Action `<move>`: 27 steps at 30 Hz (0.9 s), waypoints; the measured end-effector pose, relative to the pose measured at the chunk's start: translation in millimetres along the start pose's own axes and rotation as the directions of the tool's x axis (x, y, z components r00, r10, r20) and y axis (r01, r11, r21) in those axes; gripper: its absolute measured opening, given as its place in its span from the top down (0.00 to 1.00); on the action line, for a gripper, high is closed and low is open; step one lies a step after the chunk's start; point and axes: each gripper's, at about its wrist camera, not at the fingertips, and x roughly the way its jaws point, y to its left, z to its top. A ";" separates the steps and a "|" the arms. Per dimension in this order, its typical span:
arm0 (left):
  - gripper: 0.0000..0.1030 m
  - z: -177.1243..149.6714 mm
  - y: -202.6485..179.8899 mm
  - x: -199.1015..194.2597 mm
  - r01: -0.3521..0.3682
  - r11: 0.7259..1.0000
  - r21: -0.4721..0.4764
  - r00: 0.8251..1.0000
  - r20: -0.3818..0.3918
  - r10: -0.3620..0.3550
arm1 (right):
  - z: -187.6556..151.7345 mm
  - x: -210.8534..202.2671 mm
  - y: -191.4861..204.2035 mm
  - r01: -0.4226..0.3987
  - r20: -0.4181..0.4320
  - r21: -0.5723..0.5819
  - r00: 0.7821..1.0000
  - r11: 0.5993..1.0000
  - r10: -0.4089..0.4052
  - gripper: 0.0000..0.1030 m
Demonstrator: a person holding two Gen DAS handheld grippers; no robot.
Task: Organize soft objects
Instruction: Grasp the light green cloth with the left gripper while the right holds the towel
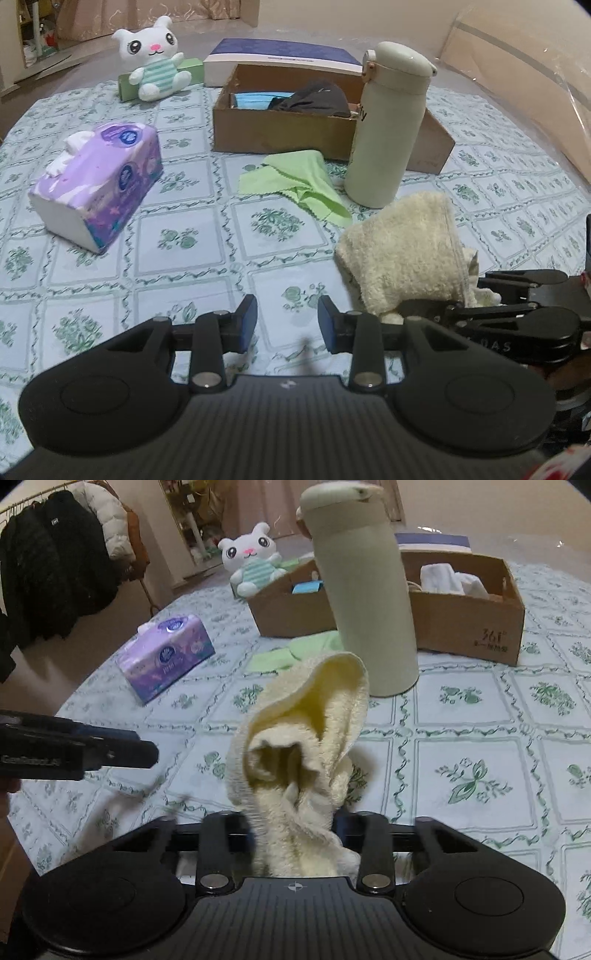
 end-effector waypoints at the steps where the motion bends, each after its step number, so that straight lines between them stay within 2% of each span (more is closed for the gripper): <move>1: 0.68 1.8 -0.1 1.9 0.007 1.000 0.000 1.000 0.002 -0.007 | 1.6 -3.3 -2.9 0.002 0.011 0.010 1.000 1.000 -0.002 0.71; 9: 0.66 29.4 -5.7 34.9 0.051 0.998 0.025 0.998 0.046 -0.052 | 15.5 -43.7 -33.7 0.113 0.121 0.051 0.985 0.992 -0.119 0.73; 15: 0.57 56.6 -10.0 71.8 0.069 0.997 0.041 0.993 0.090 -0.073 | 30.1 -53.7 -71.6 0.192 0.161 0.125 0.964 0.973 -0.211 0.73; 18: 0.54 66.8 -14.4 90.1 0.062 0.996 0.066 0.993 0.097 -0.069 | 37.5 -54.6 -88.7 0.219 0.173 0.150 0.954 0.964 -0.244 0.73; 21: 0.46 74.5 -21.6 108.6 0.048 0.993 0.106 0.993 0.102 -0.058 | 43.0 -54.6 -102.7 0.233 0.182 0.169 0.948 0.958 -0.263 0.72; 27: 0.45 76.2 -31.7 139.6 -0.027 0.978 0.205 0.996 0.094 0.008 | 48.1 -47.9 -118.7 0.247 0.186 0.193 0.941 0.950 -0.282 0.72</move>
